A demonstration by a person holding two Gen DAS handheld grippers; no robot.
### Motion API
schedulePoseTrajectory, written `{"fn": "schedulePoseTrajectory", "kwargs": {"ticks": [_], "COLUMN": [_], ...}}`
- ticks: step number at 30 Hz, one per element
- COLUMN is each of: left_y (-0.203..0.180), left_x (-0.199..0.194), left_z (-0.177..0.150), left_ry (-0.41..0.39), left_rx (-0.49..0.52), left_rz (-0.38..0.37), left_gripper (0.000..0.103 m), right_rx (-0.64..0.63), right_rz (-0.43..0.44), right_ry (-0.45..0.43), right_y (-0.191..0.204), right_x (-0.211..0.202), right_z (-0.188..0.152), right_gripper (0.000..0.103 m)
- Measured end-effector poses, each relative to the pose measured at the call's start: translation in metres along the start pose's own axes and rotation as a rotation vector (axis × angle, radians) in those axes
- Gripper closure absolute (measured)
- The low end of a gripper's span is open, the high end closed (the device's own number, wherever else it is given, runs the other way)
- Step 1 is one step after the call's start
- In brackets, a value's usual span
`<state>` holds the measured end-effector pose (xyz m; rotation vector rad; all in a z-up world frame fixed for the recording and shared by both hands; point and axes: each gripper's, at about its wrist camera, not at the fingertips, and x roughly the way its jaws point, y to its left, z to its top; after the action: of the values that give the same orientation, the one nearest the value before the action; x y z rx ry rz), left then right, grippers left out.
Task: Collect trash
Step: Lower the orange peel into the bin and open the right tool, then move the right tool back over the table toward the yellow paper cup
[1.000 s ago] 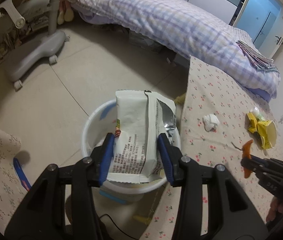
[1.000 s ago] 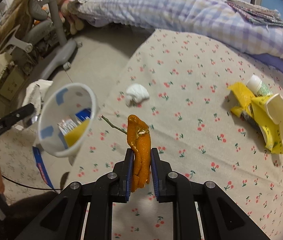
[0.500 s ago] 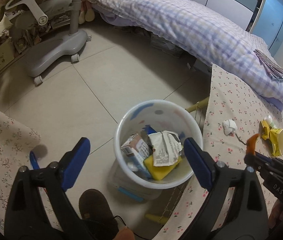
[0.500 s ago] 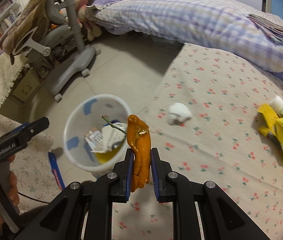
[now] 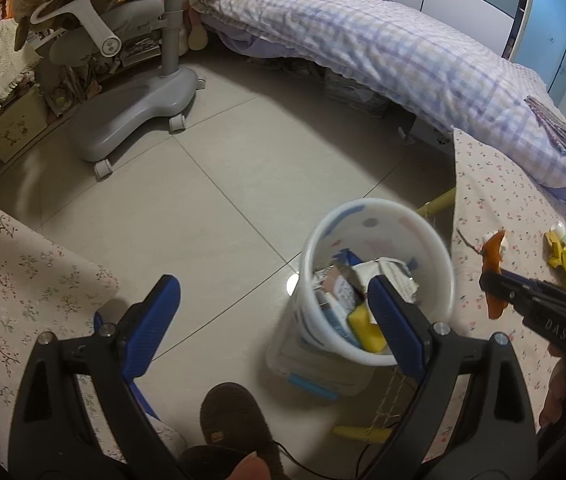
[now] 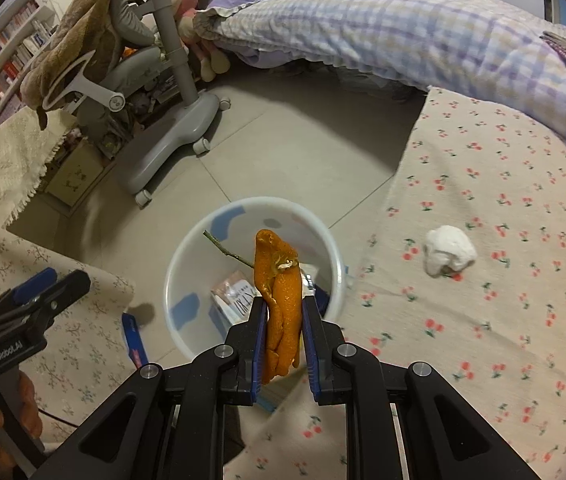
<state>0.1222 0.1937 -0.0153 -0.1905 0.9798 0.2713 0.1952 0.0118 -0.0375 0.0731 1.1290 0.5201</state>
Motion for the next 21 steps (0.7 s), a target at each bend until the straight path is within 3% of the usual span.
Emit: {"fn": "schedulePoseTrajectory", "kwargs": {"ticks": [7,8,9,11,21], "left_y": [0.008,0.009,0.009,0.009,-0.014], "left_x": [0.0,0.0,0.0,-0.001,-0.011], "left_z": [-0.003,-0.003,-0.003,-0.003,-0.006], "left_ry": [0.005,0.005,0.005,0.004,-0.039], "left_rx": [0.002,0.0,0.0,0.002,0.057], "left_rz": [0.005,0.002,0.0,-0.004,-0.039], "left_gripper": [0.009,0.009,0.009,0.008,0.008], "right_rx": [-0.004,0.003,0.013,0.026,0.031], "right_rz": [0.031,0.039,0.039,0.036,-0.049], "right_ry": [-0.02,-0.021,-0.024,-0.05,-0.152], "right_y": [0.008,0.008,0.007,0.005,-0.027], "right_x": [0.009,0.01,0.009,0.004,-0.049], "right_z": [0.001,0.002,0.002,0.003,-0.005], "right_gripper": [0.081,0.072,0.055,0.033,0.03]}}
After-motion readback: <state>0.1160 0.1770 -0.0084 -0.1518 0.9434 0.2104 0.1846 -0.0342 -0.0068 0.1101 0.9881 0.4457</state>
